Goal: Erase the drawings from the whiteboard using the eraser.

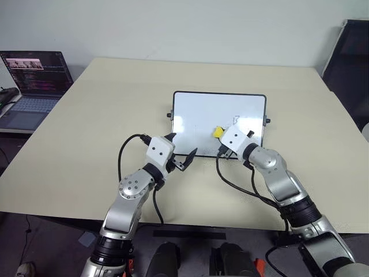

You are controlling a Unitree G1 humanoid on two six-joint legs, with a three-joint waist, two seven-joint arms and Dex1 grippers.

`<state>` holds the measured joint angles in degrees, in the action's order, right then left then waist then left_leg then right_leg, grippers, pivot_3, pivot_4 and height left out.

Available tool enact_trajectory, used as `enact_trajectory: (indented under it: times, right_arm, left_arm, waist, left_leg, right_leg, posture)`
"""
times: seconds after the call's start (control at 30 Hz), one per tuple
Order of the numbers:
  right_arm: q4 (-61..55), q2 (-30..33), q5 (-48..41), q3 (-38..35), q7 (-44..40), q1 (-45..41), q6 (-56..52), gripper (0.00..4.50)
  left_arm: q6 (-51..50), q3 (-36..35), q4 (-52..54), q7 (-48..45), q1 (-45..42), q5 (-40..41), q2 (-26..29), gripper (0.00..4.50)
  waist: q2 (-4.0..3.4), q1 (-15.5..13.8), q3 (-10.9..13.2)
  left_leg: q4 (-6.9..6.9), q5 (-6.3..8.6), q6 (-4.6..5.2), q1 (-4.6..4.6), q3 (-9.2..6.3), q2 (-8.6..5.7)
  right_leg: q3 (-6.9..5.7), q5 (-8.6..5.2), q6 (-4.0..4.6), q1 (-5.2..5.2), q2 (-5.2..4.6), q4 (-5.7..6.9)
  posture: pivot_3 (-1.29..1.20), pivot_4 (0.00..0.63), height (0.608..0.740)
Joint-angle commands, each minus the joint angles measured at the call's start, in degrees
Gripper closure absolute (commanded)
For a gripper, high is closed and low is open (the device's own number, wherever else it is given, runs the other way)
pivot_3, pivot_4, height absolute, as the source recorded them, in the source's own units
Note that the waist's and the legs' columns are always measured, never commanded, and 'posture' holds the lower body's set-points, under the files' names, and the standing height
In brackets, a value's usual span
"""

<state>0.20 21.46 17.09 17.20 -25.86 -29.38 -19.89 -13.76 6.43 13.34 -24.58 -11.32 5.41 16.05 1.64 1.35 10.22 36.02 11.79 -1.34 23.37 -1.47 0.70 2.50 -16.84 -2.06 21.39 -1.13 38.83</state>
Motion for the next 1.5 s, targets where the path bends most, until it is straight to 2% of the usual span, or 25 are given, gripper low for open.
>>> enact_trajectory:
  times: [0.03, 0.4, 0.83, 1.27, 1.5]
  right_arm:
    - [0.93, 1.11, 0.59, -2.12, 0.67, 1.55, -3.56, 3.53]
    - [3.53, -4.65, -0.61, -2.06, 3.97, -3.79, -0.8, 3.53]
    - [13.4, -10.31, -0.38, -0.02, 5.15, -12.08, 4.67, 3.53]
    - [7.67, -9.34, -2.81, -3.27, 4.73, -8.41, 5.15, 3.53]
    - [1.39, -11.44, -9.57, -8.09, 3.65, -4.93, -1.93, 3.53]
  left_arm:
    - [0.66, -0.16, 1.62, -0.29, -0.63, 0.44, -0.07, 0.0]
    - [0.96, 0.3, 0.78, -0.83, -1.56, 0.4, -0.27, 0.0]
    - [0.86, 0.06, 1.67, -0.55, -0.94, 0.03, -0.23, 0.0]
    - [0.99, 0.08, 1.18, -0.79, -1.26, 0.2, -0.25, 0.0]
    - [1.23, 0.26, 0.51, -1.42, -1.77, 0.43, -0.25, 0.0]
  waist:
    - [0.0, 0.0, 0.0]
    - [-0.01, 0.64, 0.02]
    - [-0.02, 0.6, 0.02]
    - [-0.03, 0.47, 0.03]
    - [-0.03, 0.41, 0.03]
  left_leg:
    - [0.0, 0.0, 0.0, 0.0, -0.01, 0.0]
    - [0.0, -0.01, 0.01, -0.02, 0.05, 0.07]
    - [-0.08, 0.0, 0.0, 0.0, 0.06, 0.06]
    - [-0.13, 0.0, -0.01, 0.17, 0.03, 0.02]
    - [-0.14, 0.01, -0.01, 0.56, 0.02, 0.02]
  right_leg:
    - [-0.01, 0.0, 0.0, 0.0, 0.0, 0.0]
    - [0.05, 0.0, 0.0, 0.04, 0.01, 0.0]
    - [0.06, 0.01, 0.03, 0.11, 0.03, 0.0]
    - [0.03, 0.01, 0.03, 0.26, 0.0, 0.0]
    - [0.02, 0.02, 0.04, 0.65, 0.01, 0.03]
  posture:
    - [0.0, 0.15, 0.74]
    - [0.0, 0.15, 0.74]
    - [0.0, 0.15, 0.74]
    - [0.0, 0.15, 0.74]
    - [0.0, 0.15, 0.74]
